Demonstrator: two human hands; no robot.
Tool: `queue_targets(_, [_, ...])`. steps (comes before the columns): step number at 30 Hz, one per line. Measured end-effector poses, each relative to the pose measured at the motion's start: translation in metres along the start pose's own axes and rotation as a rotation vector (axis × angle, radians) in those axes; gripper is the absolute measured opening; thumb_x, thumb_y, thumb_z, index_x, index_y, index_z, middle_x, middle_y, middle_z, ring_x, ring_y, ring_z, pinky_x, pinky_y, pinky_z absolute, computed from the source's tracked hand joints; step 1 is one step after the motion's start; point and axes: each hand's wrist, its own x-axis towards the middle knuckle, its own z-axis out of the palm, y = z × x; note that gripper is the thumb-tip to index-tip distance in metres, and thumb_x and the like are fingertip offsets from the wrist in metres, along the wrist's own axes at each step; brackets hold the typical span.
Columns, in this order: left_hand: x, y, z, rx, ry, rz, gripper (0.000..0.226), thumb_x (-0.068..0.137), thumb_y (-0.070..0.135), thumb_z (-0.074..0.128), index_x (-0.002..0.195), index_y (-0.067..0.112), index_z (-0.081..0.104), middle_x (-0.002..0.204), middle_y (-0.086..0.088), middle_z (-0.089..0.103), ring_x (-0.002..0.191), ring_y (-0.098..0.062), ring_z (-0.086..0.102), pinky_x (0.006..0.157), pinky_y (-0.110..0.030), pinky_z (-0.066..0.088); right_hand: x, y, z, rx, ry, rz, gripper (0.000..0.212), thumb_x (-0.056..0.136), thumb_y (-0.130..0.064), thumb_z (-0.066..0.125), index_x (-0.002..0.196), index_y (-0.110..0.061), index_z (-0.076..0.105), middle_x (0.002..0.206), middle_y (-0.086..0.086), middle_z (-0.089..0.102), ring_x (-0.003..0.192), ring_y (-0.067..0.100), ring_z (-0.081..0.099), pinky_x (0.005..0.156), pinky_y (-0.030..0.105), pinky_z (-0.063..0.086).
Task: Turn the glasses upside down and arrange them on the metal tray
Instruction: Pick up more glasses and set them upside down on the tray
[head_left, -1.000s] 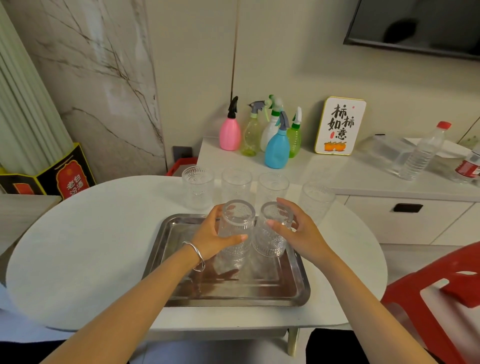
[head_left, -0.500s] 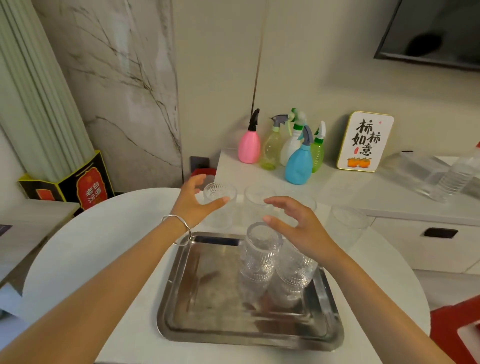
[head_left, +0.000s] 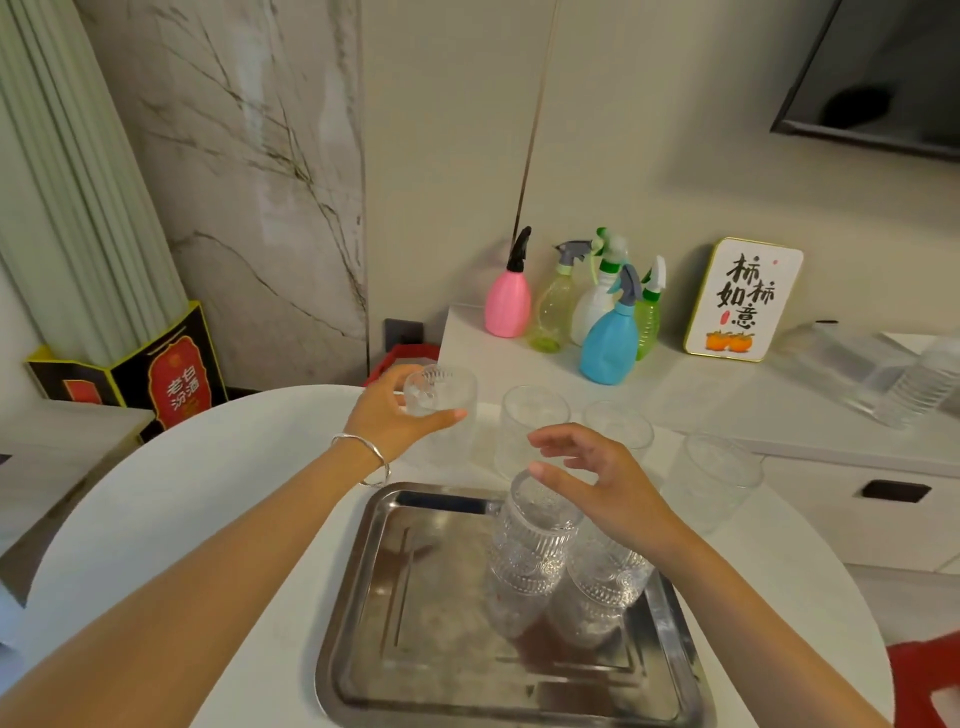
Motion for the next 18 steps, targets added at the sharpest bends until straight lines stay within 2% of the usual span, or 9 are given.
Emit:
queue_targets(2, [-0.006,0.014,-0.017,-0.230,0.068,-0.045,0.059,0.057,0.046,0.077,0.107,0.026,0.053,0.099,0.013,0.058,0.088,-0.006,0.057,0.064,-0.012,0.045,0.001,-0.007,0.000,0.043,0.037,-0.011,0.035,0.081,-0.032,0.068,0.114,-0.029,0.058,0.118,-0.014,0.062,0.105,-0.001,0.059,0.097,0.025,0.046])
queue_targets(4, [-0.014,0.032,-0.034,-0.490,0.058,-0.095,0.070,0.052,0.051,0.073,0.111,0.017,0.058,0.102,0.007,0.063,0.092,-0.010,0.062,0.059,-0.017,0.053,0.004,-0.019,0.003,0.142,0.069,-0.006,0.046,0.081,-0.032,0.067,0.124,-0.030,0.051,0.126,-0.012,0.056,0.111,0.002,0.057,0.095,0.023,0.047])
queue_targets(7, [-0.030,0.055,-0.050,-0.704,-0.060,-0.115,0.069,0.047,0.059,0.074,0.103,0.020,0.066,0.104,-0.004,0.071,0.088,-0.018,0.070,0.062,-0.023,0.056,0.010,-0.047,0.013,0.296,0.031,0.038,0.065,0.074,-0.050,0.063,0.134,-0.038,0.041,0.132,-0.016,0.049,0.112,-0.004,0.055,0.085,0.014,0.049])
queue_targets(10, [-0.046,0.069,-0.054,-0.766,-0.209,-0.095,0.055,0.058,0.060,0.071,0.102,0.028,0.068,0.105,0.002,0.073,0.097,-0.016,0.069,0.071,-0.025,0.056,0.013,-0.071,0.023,0.447,-0.002,0.058,0.064,0.077,-0.048,0.062,0.135,-0.030,0.042,0.134,-0.004,0.055,0.113,0.007,0.059,0.097,0.032,0.050])
queue_targets(13, [-0.057,0.071,-0.064,-0.832,-0.317,-0.104,0.040,0.067,0.053,0.066,0.102,0.033,0.067,0.107,0.004,0.072,0.101,-0.016,0.067,0.073,-0.027,0.056,0.010,-0.086,0.022,0.532,0.028,0.041,0.062,0.079,-0.041,0.063,0.135,-0.021,0.046,0.127,0.003,0.062,0.112,0.012,0.062,0.095,0.033,0.052])
queue_targets(16, [-0.064,0.072,-0.078,-0.841,-0.436,-0.224,0.067,0.059,0.064,0.063,0.112,0.023,0.060,0.118,-0.010,0.067,0.103,-0.025,0.067,0.071,-0.033,0.057,0.003,-0.094,0.011,0.526,0.017,0.024,0.079,0.068,-0.046,0.065,0.138,-0.018,0.044,0.130,0.008,0.060,0.121,0.017,0.056,0.101,0.035,0.047])
queue_targets(18, [-0.068,0.073,-0.083,-0.766,-0.567,-0.298,0.078,0.058,0.072,0.058,0.115,0.019,0.057,0.117,-0.013,0.068,0.104,-0.029,0.066,0.072,-0.034,0.057,0.002,-0.098,0.004,0.520,0.001,-0.012,0.076,0.067,-0.045,0.065,0.137,-0.019,0.046,0.133,0.010,0.058,0.124,0.021,0.053,0.105,0.038,0.042])
